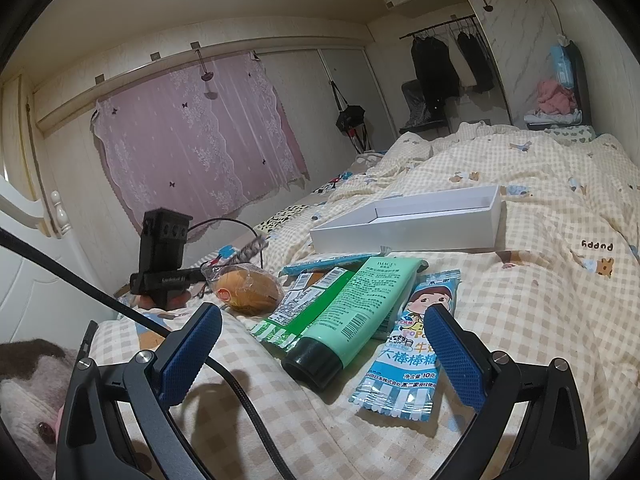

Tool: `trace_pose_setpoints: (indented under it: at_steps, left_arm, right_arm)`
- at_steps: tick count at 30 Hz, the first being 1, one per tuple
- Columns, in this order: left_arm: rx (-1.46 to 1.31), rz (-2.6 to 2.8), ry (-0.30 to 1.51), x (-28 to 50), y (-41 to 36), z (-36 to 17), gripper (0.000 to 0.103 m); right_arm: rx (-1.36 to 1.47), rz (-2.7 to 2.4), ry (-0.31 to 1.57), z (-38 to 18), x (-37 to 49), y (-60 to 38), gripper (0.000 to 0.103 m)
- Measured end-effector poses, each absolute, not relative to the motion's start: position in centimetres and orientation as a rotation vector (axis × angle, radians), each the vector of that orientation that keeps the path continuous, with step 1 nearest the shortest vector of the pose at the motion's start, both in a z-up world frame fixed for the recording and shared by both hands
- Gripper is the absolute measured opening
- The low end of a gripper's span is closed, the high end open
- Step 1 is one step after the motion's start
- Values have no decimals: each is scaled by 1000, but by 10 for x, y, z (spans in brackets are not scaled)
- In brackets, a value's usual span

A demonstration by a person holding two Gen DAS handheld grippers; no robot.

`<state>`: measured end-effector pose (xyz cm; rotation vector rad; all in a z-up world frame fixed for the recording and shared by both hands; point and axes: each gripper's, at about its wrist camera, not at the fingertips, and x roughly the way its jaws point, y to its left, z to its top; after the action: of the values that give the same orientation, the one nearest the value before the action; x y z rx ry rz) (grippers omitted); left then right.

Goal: Organize objects
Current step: 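Lift the claw clip with the left gripper and hold it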

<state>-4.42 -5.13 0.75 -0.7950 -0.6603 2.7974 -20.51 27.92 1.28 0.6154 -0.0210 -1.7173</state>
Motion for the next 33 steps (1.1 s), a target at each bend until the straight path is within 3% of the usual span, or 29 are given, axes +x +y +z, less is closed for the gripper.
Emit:
trace_pose_setpoints:
  at_steps: [6, 17, 23, 29, 33]
  left_arm:
    - [-767, 2781, -721, -52, -53, 23, 34]
    - [-600, 2789, -647, -54, -14, 81, 34]
    - [-563, 2817, -584, -48, 4, 72, 34]
    - [-556, 2937, -392, -33, 13, 70, 34]
    - [-542, 2942, -402, -28, 10, 61, 34]
  right_arm:
    - [618, -1717, -22, 13, -203, 280, 102]
    - [620, -1717, -22, 13, -204, 280, 102]
    - [620, -1717, -23, 13, -204, 280, 102]
    - [623, -1717, -23, 13, -205, 280, 102]
    - [625, -1716, -23, 11, -205, 280, 102]
